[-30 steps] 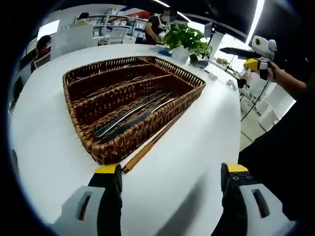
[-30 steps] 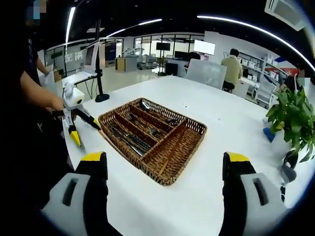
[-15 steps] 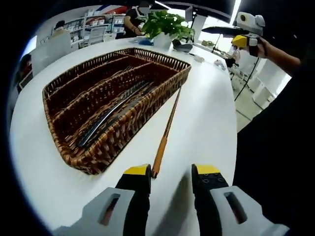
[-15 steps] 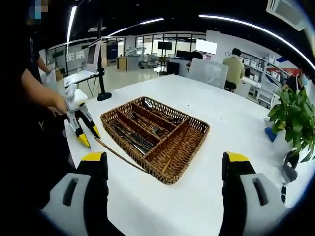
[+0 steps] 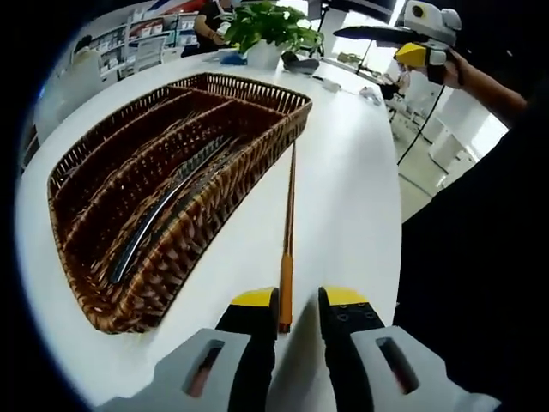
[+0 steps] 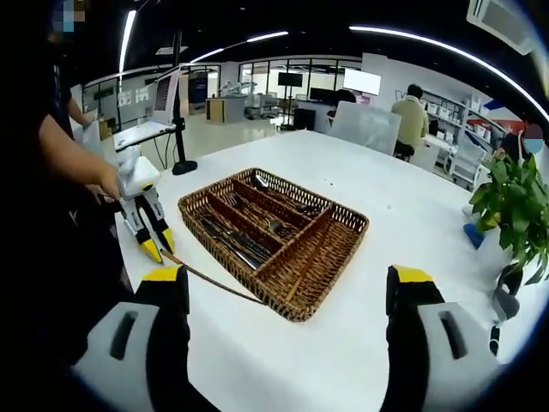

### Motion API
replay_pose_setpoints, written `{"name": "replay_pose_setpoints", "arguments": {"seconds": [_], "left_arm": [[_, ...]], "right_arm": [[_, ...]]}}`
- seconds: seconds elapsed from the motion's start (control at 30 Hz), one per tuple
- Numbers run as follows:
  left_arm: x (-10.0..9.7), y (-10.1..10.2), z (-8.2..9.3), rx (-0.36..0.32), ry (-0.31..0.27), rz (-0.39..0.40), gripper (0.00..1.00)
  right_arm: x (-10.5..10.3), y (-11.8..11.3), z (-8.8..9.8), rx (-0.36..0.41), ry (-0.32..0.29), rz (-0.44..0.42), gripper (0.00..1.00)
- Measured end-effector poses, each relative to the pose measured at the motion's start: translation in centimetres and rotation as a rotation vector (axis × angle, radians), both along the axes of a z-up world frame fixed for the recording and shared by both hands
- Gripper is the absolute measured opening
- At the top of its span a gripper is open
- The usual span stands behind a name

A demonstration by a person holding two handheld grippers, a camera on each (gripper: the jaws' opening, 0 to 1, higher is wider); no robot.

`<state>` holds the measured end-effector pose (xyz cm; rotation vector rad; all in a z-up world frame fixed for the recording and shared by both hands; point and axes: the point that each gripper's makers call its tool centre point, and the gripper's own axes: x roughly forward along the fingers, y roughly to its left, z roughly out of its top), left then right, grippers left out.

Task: Arrange the knives, forks, and spoons in their matching storage slots by inserting each utensil handle-first until every utensil is classified and aligned in the correct compartment

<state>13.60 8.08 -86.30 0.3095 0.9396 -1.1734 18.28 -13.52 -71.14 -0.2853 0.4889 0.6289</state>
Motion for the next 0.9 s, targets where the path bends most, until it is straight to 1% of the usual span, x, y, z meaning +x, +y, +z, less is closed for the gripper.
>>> {"name": "replay_pose_setpoints", "arguments": {"seconds": [0.07, 0.13, 0.23, 0.27, 0.33, 0.4, 0.47, 0.53, 0.57, 0.6, 0.63, 0.7, 0.73, 0.77, 0.8, 0.9], "left_arm": [[0.4, -0.5, 0.1, 0.002, 0.001, 0.01, 0.2], [0.9, -1.0, -0.3, 0.025, -0.012, 0.019, 0.2], [0.9, -2.4, -0.3, 0.024, -0.012, 0.008, 0.2], [0.9, -3.0, -0.4, 0.029, -0.022, -0.009, 0.2], [1.4, -3.6, -0.6, 0.064, -0.065, -0.026, 0.19], [1.4, -4.2, -0.6, 0.059, -0.072, -0.03, 0.18], [1.4, -4.6, -0.7, 0.064, -0.087, -0.06, 0.14], [1.5, -4.3, -1.2, 0.105, -0.087, -0.055, 0.14], [1.7, -4.5, -1.0, 0.09, -0.096, -0.053, 0.13], [1.6, -4.4, -1.0, 0.099, -0.077, -0.038, 0.12], [1.8, -4.4, -1.0, 0.101, -0.088, -0.036, 0.09], [2.0, -4.1, -1.0, 0.135, -0.129, -0.06, 0.05], [1.8, -4.2, -0.8, 0.133, -0.142, -0.083, 0.05], [1.7, -4.3, -0.8, 0.139, -0.169, -0.122, 0.05], [1.6, -4.3, -0.8, 0.14, -0.168, -0.121, 0.05], [1.3, -4.3, -0.9, 0.151, -0.14, -0.118, 0.04]], "right_arm": [[-0.1, -0.1, -0.1, 0.002, 0.003, -0.003, 0.98], [-0.1, -0.1, -0.2, 0.003, 0.005, -0.003, 0.98], [-0.2, 0.1, -0.3, 0.002, 0.008, 0.0, 0.98], [-0.2, 0.2, -0.3, 0.005, 0.009, 0.002, 0.98], [-0.3, 0.3, -0.4, 0.002, 0.01, 0.005, 0.98], [-0.3, 0.2, -0.4, 0.002, 0.01, 0.004, 0.97], [-0.4, 0.2, -0.4, 0.004, 0.01, 0.003, 0.97], [-0.4, 0.1, -0.3, 0.005, 0.009, 0.002, 0.97], [-0.4, 0.0, -0.2, 0.005, 0.007, 0.001, 0.97], [-0.4, 0.0, -0.2, 0.006, 0.006, -0.001, 0.97], [-0.5, 0.0, -0.2, 0.007, 0.006, -0.002, 0.97], [-0.4, -0.1, -0.2, 0.008, 0.005, -0.005, 0.97], [-0.4, -0.2, -0.2, 0.008, 0.005, -0.006, 0.97], [-0.4, -0.2, -0.3, 0.01, 0.005, -0.007, 0.97], [-0.4, -0.2, -0.3, 0.01, 0.005, -0.007, 0.97], [-0.4, 0.0, -0.3, 0.012, 0.004, -0.005, 0.97]]}}
